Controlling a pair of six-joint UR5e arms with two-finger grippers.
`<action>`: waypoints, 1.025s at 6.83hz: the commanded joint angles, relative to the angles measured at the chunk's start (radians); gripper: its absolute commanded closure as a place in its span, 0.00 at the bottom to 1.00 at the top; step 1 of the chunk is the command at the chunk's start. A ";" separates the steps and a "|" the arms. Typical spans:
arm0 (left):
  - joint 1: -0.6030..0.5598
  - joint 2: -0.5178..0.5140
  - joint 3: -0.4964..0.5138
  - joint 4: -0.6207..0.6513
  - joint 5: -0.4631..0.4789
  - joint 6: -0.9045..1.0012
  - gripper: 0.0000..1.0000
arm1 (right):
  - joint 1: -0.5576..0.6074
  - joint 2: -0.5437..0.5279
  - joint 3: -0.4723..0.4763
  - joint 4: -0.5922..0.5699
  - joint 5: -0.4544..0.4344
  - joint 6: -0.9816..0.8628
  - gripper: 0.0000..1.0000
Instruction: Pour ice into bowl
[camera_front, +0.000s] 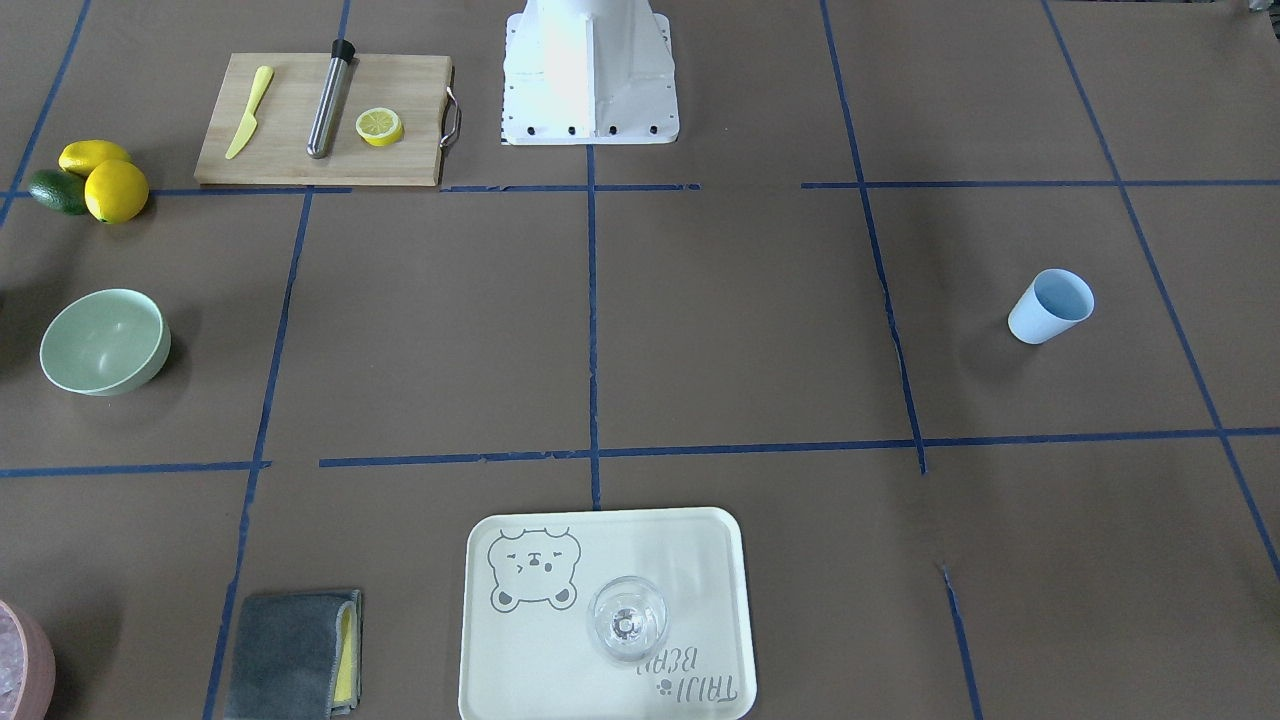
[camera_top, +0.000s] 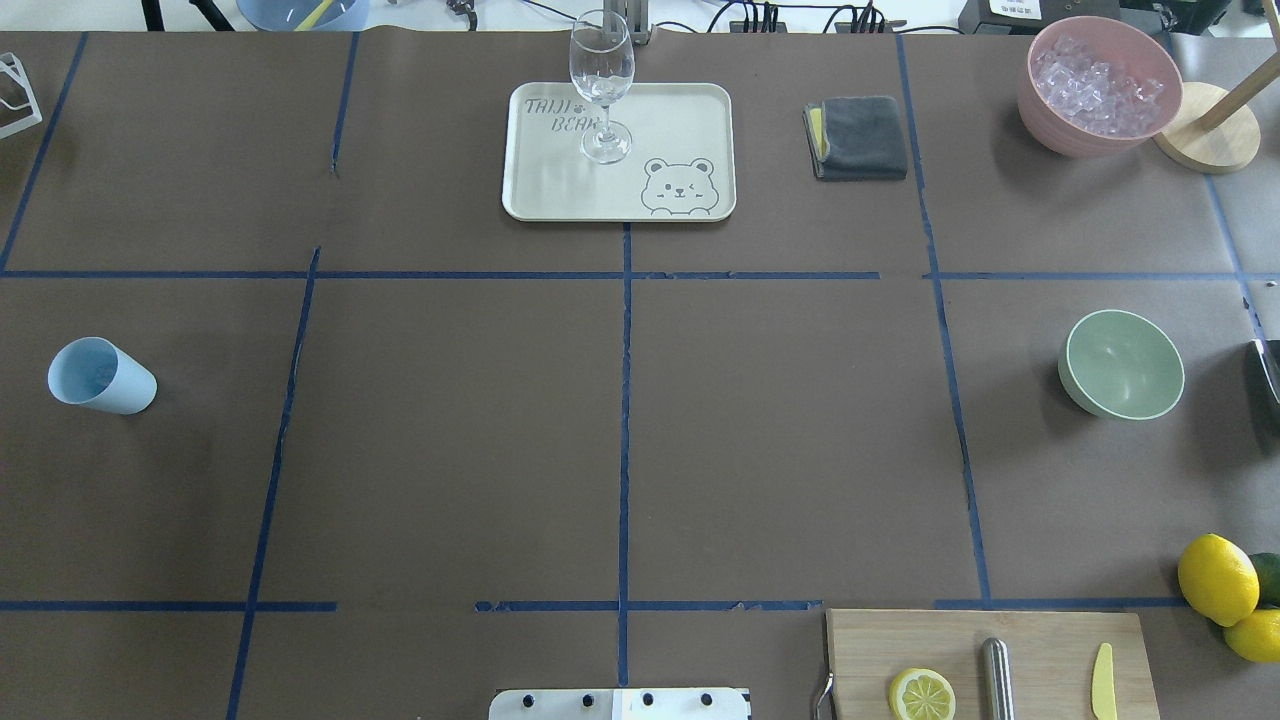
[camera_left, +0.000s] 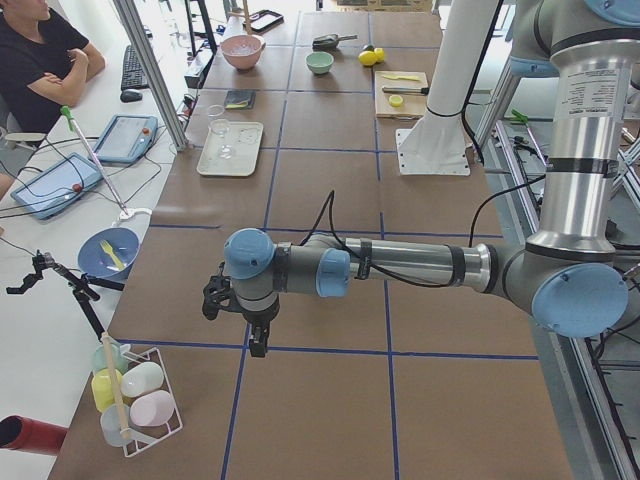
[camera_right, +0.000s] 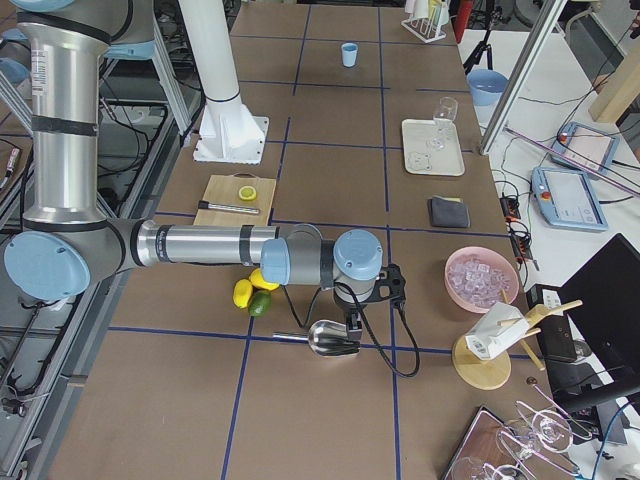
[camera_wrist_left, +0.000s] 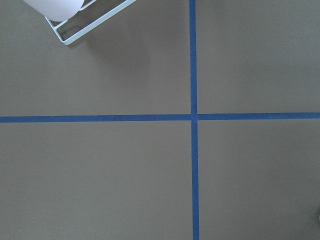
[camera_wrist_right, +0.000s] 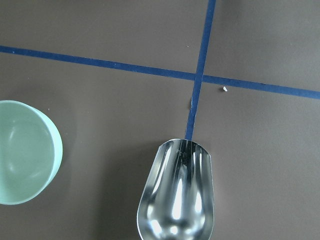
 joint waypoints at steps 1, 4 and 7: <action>-0.001 0.001 -0.013 -0.001 0.000 0.000 0.00 | 0.000 -0.001 0.010 -0.001 -0.008 0.013 0.00; 0.002 -0.028 -0.142 -0.025 0.004 0.005 0.00 | -0.040 0.031 0.038 0.006 -0.009 0.015 0.00; 0.065 -0.023 -0.211 -0.284 0.067 -0.068 0.00 | -0.107 0.090 -0.013 0.026 0.038 0.183 0.00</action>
